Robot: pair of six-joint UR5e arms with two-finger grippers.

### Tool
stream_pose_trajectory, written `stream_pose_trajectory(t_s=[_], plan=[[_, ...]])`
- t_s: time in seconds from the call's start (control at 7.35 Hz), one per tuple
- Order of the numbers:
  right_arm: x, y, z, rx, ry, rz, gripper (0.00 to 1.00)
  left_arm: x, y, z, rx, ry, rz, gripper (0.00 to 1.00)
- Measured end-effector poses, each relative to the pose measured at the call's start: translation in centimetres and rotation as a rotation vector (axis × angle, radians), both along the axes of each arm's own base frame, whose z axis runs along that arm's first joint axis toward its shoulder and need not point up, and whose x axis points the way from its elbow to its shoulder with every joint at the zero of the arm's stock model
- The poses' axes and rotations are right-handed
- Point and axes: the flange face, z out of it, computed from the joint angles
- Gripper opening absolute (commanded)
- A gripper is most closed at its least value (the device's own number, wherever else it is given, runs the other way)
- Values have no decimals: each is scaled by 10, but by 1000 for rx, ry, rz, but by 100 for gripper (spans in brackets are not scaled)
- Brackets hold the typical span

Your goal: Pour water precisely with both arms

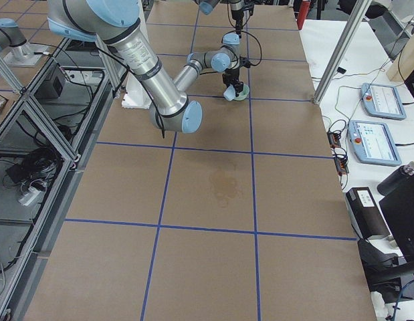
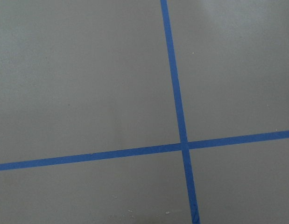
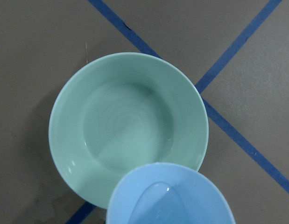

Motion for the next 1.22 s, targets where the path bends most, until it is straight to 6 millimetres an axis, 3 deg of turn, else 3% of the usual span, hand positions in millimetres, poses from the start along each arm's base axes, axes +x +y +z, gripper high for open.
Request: stream_pose_trajectory(t_s=[0.54,0.82,1.22], plan=[[1,-9,-21,-12,87,-40,0,2,0,3,-4,-3,2,100],[-12,-19,-43,-27,134,-47,0,2,0,3,-5,-3,2,100],[-24,-26,-48,-41,228,-37,0,2,0,3,-5,-3,3,100]])
